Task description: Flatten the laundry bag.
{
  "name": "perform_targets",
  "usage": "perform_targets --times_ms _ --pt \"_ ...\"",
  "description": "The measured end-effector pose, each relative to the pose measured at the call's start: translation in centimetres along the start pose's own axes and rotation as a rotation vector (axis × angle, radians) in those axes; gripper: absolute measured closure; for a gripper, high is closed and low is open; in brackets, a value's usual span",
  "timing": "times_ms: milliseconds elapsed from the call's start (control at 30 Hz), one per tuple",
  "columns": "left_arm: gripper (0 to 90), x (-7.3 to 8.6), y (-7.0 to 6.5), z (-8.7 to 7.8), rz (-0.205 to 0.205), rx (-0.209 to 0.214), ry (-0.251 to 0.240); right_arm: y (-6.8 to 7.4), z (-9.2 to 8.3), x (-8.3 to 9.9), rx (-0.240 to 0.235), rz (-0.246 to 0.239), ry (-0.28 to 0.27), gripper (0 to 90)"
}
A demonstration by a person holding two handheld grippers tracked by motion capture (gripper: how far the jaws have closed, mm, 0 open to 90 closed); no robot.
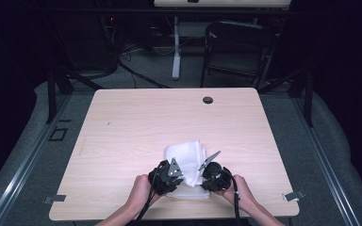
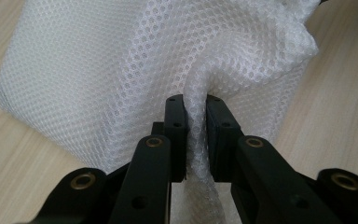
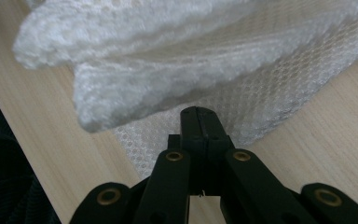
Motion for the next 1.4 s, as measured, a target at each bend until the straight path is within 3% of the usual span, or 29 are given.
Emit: perform_targets --times_ms 633,867,1167,1400 --pt "78.9 0.3 1.4 -1.6 -0.064 -0.04 -0.032 -0.3 -0.2 0.3 0.013 -0.014 0.025 90.0" --pt "80.1 0.4 2.2 -2.3 -0.112 -0.05 -0.076 -0.4 -0.2 0.3 0.012 -0.012 0.026 90.0" --pt "80.2 1.1 3.1 -2.9 -0.153 -0.061 -0.073 -0.3 -0.2 0.3 0.006 -0.013 0.02 90.0" --pt "80.0 1.6 3.1 -3.1 -0.16 -0.064 -0.065 -0.3 -0.2 0.3 0.007 -0.012 0.006 90.0"
Point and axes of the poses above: each handheld gripper's, and its own axes: z roughly forward along the jaws, x roughly out of its underside, y roughly to its left, the point moved 10 cm from there along z, roughly forward along the jaws, and after that the axes turned 5 degrees about -z, right-handed, at the moved point
